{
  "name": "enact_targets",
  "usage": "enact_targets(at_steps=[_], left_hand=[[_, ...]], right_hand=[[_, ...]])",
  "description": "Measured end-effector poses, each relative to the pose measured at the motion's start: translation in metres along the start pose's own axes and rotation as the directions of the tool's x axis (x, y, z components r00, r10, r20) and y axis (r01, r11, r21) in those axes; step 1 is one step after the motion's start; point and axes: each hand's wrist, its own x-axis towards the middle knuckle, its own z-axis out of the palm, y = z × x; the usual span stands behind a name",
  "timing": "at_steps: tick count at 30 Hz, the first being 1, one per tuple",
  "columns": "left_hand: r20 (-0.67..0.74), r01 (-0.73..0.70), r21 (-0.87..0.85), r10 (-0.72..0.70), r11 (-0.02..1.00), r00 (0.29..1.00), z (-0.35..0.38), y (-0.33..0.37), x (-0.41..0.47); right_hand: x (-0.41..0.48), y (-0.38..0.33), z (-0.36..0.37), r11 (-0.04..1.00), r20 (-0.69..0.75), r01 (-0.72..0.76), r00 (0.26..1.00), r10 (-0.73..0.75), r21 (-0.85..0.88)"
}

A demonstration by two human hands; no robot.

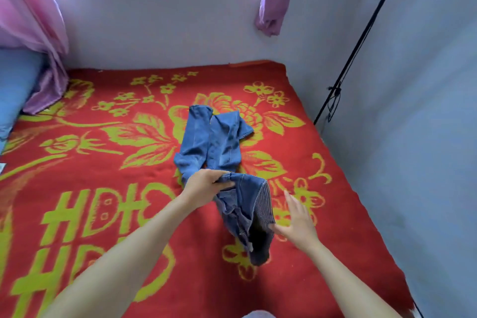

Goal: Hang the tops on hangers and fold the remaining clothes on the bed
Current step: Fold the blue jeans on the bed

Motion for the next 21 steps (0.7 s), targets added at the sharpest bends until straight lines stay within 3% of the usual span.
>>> enact_targets(at_steps=[3,6,9,12,16,21], left_hand=[[-0.142,-0.096,-0.134,0.077,0.986,0.987,-0.025,0.025,0.0],[-0.268,-0.154,-0.197,0.098,0.968,0.958,-0.045,0.051,0.006],[-0.307,-0.175,-0.211,0.105,0.962,0.946,-0.062,0.087,0.005],[-0.382,-0.18,-0.202,0.092,0.963,0.92,-0.071,0.106,0.006],[-0.453,-0.167,-0.306,0.011,0.937,0.892,-0.075,0.109,0.01],[-0.499,-0.213,-0.399,-0.017,0.892,0.866,-0.096,0.119,0.009]], right_hand=[[-0.012,0.004,-0.006,0.996,0.027,-0.059,0.998,0.057,0.061],[-0.023,0.003,0.002,0.968,0.032,0.021,0.999,-0.03,0.249],[-0.038,-0.011,-0.002,0.896,-0.098,0.06,0.995,-0.019,0.441],[-0.046,-0.022,-0.014,0.82,-0.108,0.071,0.994,-0.012,0.568],[-0.057,-0.019,-0.027,0.819,-0.138,0.013,0.987,0.081,0.573],[-0.065,-0.022,-0.029,0.919,-0.11,0.017,0.994,0.029,0.393]])
